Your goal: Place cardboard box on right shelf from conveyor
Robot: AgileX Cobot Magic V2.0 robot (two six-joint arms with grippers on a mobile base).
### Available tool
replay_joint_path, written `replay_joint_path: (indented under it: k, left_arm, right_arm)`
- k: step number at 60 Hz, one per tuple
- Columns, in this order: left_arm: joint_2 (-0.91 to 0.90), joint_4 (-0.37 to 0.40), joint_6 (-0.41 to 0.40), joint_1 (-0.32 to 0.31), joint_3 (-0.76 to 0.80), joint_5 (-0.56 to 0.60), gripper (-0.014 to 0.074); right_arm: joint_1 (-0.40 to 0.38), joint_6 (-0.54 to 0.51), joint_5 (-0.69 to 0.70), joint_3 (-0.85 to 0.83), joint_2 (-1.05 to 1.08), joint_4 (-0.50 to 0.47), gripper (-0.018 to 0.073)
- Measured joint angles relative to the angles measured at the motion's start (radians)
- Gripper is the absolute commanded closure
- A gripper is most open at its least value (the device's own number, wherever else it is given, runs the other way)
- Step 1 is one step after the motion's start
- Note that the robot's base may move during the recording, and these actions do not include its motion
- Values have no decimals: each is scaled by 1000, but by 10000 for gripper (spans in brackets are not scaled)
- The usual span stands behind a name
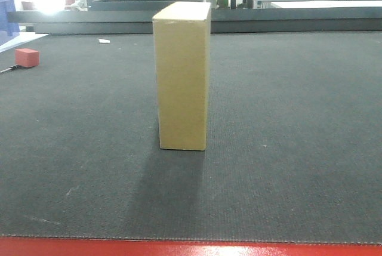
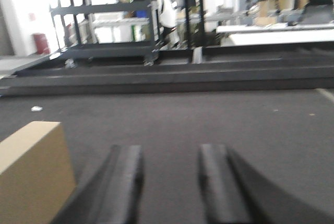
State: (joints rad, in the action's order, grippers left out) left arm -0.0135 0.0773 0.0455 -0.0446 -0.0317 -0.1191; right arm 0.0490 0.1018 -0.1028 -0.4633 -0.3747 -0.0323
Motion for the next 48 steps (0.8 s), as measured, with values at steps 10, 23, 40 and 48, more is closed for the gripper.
replay_joint_path:
  k: [10,23,40,48]
  left_arm:
    - [0,0,0,0,0,0,712]
    - [0,0,0,0,0,0,712]
    - [0,0,0,0,0,0,713]
    - [0,0,0,0,0,0,713]
  right_arm:
    - [135,0,-53,-160,-246,0,-73]
    - [351,0,-236,-437,-566,11,-74]
    - [583,66,-565,-899,-944,22,-74]
    - [630,223,-748,-1114,-1104,66,-74]
